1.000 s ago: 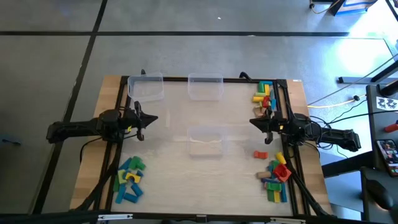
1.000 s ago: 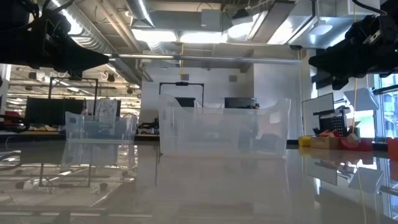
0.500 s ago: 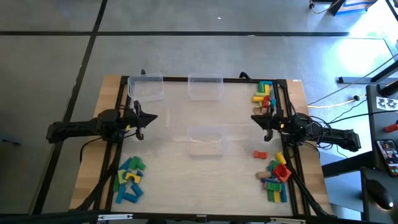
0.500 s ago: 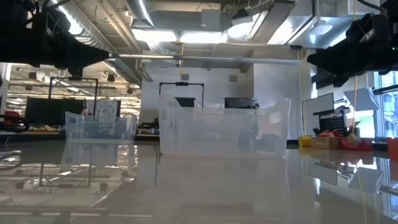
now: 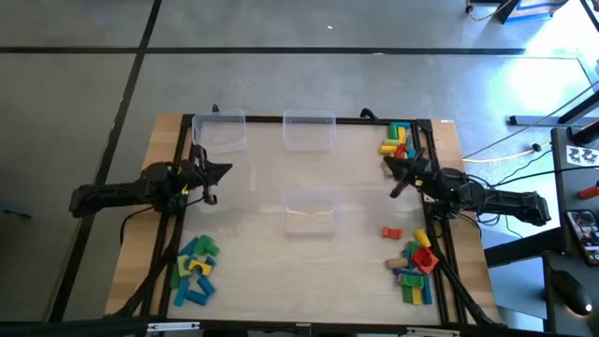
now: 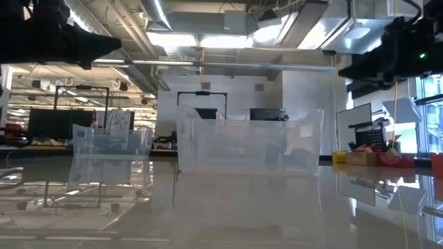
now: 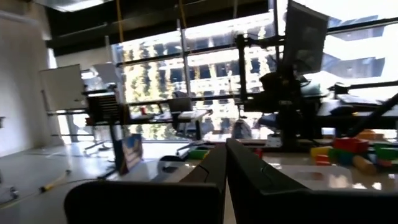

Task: Sort blocks by size
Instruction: Put the brown arch block into the top right transparent bin

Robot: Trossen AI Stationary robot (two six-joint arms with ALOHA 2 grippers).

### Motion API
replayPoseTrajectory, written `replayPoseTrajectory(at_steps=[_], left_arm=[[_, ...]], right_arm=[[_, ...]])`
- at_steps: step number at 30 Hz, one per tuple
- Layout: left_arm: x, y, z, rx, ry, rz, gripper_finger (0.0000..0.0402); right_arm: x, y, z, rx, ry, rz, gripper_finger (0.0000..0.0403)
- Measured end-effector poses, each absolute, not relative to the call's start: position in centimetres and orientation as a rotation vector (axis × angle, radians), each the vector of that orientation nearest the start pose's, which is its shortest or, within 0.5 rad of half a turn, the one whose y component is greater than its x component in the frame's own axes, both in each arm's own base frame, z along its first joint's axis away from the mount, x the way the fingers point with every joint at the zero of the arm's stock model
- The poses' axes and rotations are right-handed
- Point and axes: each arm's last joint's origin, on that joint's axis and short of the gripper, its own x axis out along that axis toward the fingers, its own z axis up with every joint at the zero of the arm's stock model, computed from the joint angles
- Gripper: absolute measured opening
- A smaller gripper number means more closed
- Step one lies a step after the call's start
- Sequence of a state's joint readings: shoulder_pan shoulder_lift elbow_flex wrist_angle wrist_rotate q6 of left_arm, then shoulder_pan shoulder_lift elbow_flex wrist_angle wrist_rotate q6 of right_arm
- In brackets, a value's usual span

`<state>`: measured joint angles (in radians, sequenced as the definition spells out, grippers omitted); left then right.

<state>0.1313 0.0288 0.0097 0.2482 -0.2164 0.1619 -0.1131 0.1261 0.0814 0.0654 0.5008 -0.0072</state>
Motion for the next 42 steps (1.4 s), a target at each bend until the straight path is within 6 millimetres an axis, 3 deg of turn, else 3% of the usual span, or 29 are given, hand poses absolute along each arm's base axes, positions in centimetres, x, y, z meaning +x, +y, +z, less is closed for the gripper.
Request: replayPoseTrajectory(at_steps=[9, 13, 20, 24, 34, 42], left_arm=[[9.2, 2.8, 18.8, 0.154, -0.19, 0.478, 0.0005], [9.1, 3.1, 18.7, 0.186, -0.176, 0.514, 0.0005], [9.5, 3.4, 18.3, 0.159, -0.127, 0.522, 0.0005], [9.7, 3.5, 18.1, 0.115, -0.109, 0.517, 0.0005], [10.1, 3.6, 17.7, 0.009, -0.082, 0.51, 0.0005], [10.0, 3.5, 19.0, 0.054, -0.155, 0.513, 0.0005]], right_arm=[[10.6, -4.3, 18.9, -0.071, 0.059, -0.768, 0.0021], [11.2, -5.2, 20.8, -0.085, 0.129, -0.764, 0.0021], [12.4, -7.3, 25.0, -0.111, 0.47, -0.793, 0.0021], [13.0, -8.0, 26.1, -0.055, 0.652, -0.75, 0.0021], [14.2, -8.6, 23.4, 0.01, 1.02, -0.589, 0.0021], [15.7, -9.4, 22.0, -0.059, 1.112, -0.525, 0.0021]])
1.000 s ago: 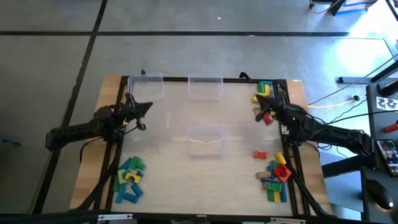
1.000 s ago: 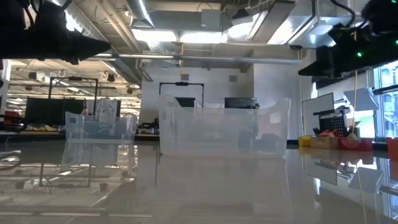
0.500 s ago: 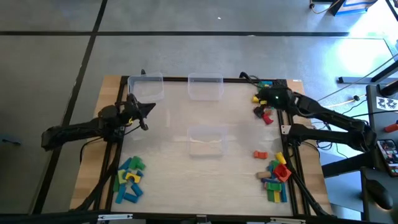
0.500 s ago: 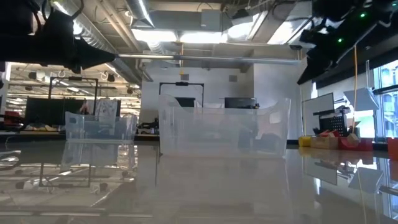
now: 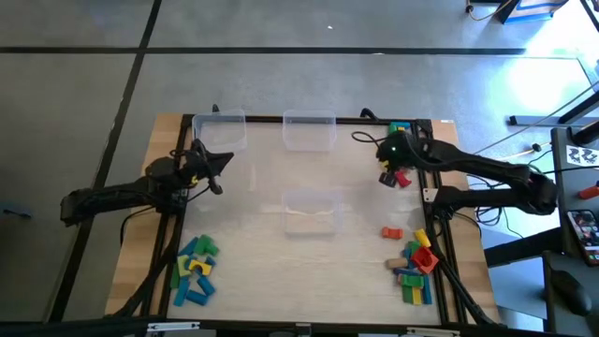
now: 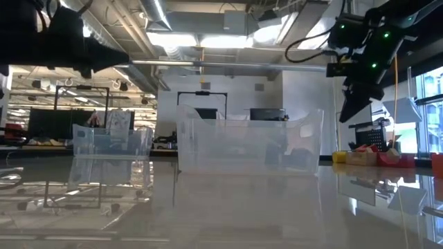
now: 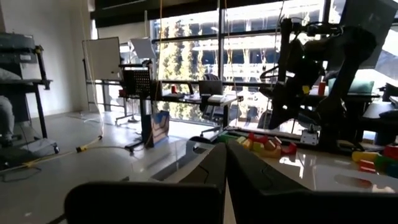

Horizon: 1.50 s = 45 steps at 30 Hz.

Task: Sort blocks by size
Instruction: Put the brown arch block into the top right transparent bin

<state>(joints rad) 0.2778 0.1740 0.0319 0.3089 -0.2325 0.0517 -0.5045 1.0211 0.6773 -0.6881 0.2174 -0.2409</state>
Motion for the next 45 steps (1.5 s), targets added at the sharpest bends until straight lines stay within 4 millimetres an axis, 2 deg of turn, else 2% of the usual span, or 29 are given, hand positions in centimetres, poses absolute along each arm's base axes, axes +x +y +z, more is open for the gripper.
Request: replayPoseTrajectory(at_steps=[5, 10, 14, 17, 21, 26, 36, 45], left_arm=[[9.9, 3.5, 19.3, 0.058, -0.185, 0.514, 0.0005], [9.8, 3.5, 19.7, 0.085, -0.225, 0.517, 0.0005], [9.8, 3.4, 20.1, 0.081, -0.263, 0.51, 0.0005], [9.8, 3.4, 20.0, 0.069, -0.257, 0.505, 0.0005], [9.9, 3.4, 19.6, 0.053, -0.219, 0.502, 0.0005], [9.9, 3.4, 19.6, 0.003, -0.224, 0.496, 0.0005], [10.1, 3.4, 19.0, -0.033, -0.173, 0.493, 0.0005], [10.2, 3.4, 18.9, -0.021, -0.156, 0.464, 0.0005]], right_arm=[[16.2, -9.8, 21.2, -0.088, 1.171, -0.532, 0.0021], [16.2, -9.8, 21.1, -0.034, 1.224, -0.544, 0.0032], [16.0, -9.7, 22.5, 0.035, 1.257, -0.593, 0.0075], [15.9, -9.5, 22.9, 0.086, 1.282, -0.554, 0.0115], [15.9, -9.4, 21.6, 0.104, 1.363, -0.478, 0.0159], [16.5, -9.7, 19.9, 0.075, 1.468, -0.421, 0.0187], [18.1, -10.9, 15.9, -0.077, 1.713, -0.289, 0.0181], [19.0, -11.5, 13.9, -0.123, 1.763, -0.282, 0.015]])
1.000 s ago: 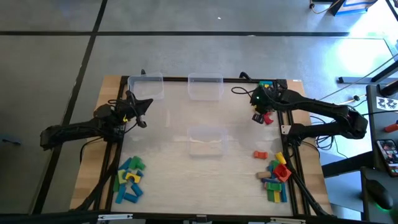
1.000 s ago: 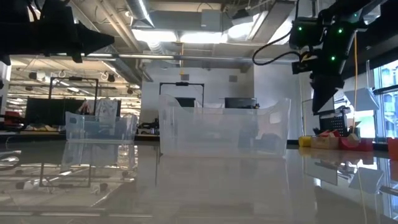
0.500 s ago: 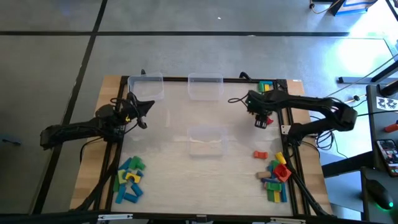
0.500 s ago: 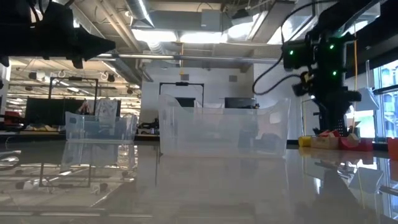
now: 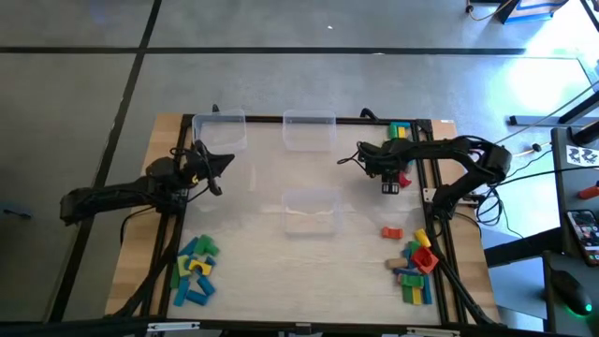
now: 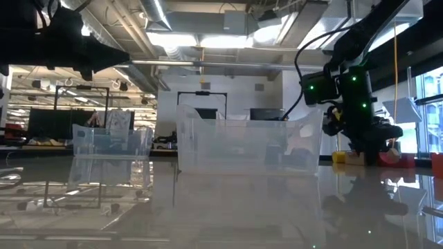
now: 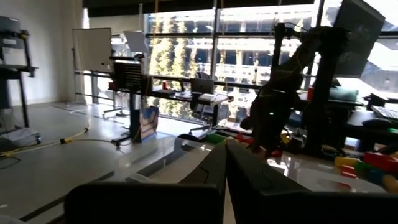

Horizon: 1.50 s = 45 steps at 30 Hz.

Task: Sort blocks by size
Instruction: Put the brown arch block into the top right transparent bin

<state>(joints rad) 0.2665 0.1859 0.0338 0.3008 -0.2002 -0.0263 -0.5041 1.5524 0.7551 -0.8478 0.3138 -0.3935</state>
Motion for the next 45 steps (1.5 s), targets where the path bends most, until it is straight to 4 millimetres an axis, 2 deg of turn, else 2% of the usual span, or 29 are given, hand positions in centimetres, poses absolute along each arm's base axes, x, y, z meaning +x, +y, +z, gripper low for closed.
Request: replayPoseTrajectory(at_steps=[7, 10, 15, 20, 25, 30, 39, 45], left_arm=[[10.7, 3.4, 18.6, -0.022, -0.124, 0.424, 0.0005], [11.0, 3.5, 18.5, -0.035, -0.099, 0.424, 0.0005], [11.8, 3.5, 19.8, -0.038, -0.075, 0.413, 0.0005], [12.8, 3.5, 20.7, -0.022, -0.025, 0.389, 0.0005], [13.8, 3.7, 20.3, -0.086, 0.135, 0.401, 0.0005], [14.5, 3.9, 19.9, -0.102, 0.184, 0.407, 0.0005], [14.7, 3.9, 19.9, -0.043, 0.193, 0.401, 0.0005], [14.7, 3.9, 20.4, 0.0, 0.152, 0.397, 0.0005]], right_arm=[[19.0, -11.6, 14.1, -0.144, 1.759, -0.298, 0.0067], [18.9, -11.5, 14.5, -0.144, 1.743, -0.299, 0.0043], [19.0, -11.3, 15.6, -0.153, 1.692, -0.311, 0.0044], [19.8, -11.4, 18.2, -0.178, 1.586, -0.35, 0.0048], [21.1, -11.3, 21.5, -0.199, 1.434, -0.359, 0.0046], [22.9, -11.7, 23.6, -0.233, 1.232, -0.4, 0.005], [25.9, -12.8, 24.3, -0.25, 0.824, -0.406, 0.0051], [27.7, -13.7, 23.7, -0.261, 0.688, -0.447, 0.0052]])
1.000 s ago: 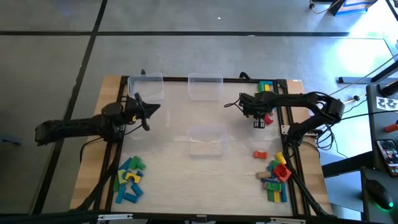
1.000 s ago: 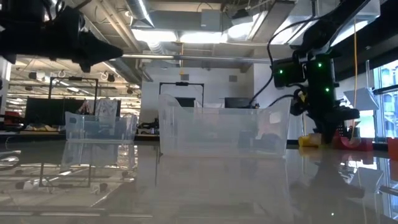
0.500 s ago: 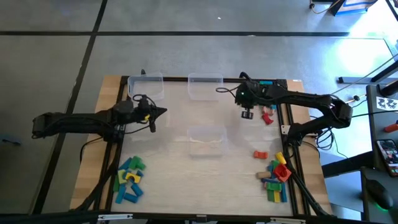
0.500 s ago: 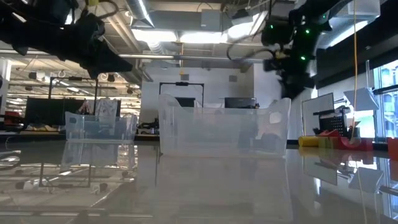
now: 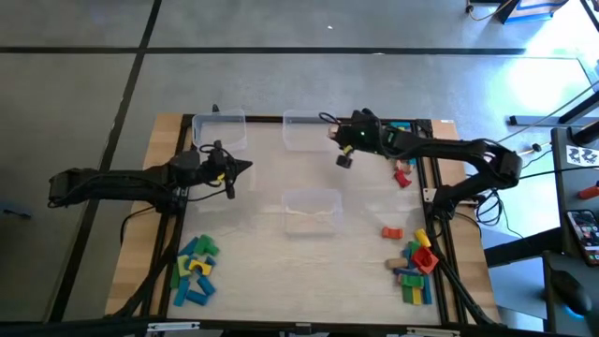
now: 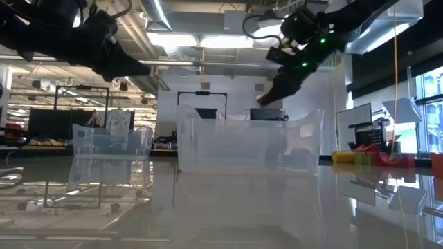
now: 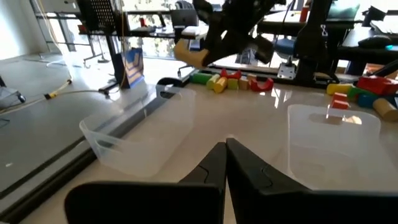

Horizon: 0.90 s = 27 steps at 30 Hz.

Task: Sort blocks by size
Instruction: Put the brown arch block into the top right transparent bin

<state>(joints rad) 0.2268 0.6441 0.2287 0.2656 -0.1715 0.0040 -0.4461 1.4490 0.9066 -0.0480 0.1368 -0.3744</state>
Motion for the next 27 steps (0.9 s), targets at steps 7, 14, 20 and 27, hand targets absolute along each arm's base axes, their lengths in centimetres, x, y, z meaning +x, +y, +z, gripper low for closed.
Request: replayPoseTrajectory(at_steps=[7, 14, 20, 27], left_arm=[[14.8, 3.9, 20.4, -0.001, 0.145, 0.397, 0.0005], [14.8, 3.9, 20.4, 0.003, 0.147, 0.393, 0.0005], [14.8, 3.9, 20.4, -0.002, 0.145, 0.393, 0.0005], [14.8, 3.9, 20.4, -0.004, 0.144, 0.393, 0.0005]], right_arm=[[29.9, -14.8, 21.3, -0.244, 0.628, -0.476, 0.0053], [31.3, -15.5, 18.6, -0.244, 0.641, -0.51, 0.0053], [31.9, -16.2, 17.5, -0.255, 0.609, -0.555, 0.0053], [31.2, -17.8, 17.4, -0.162, 0.588, -0.603, 0.0053]])
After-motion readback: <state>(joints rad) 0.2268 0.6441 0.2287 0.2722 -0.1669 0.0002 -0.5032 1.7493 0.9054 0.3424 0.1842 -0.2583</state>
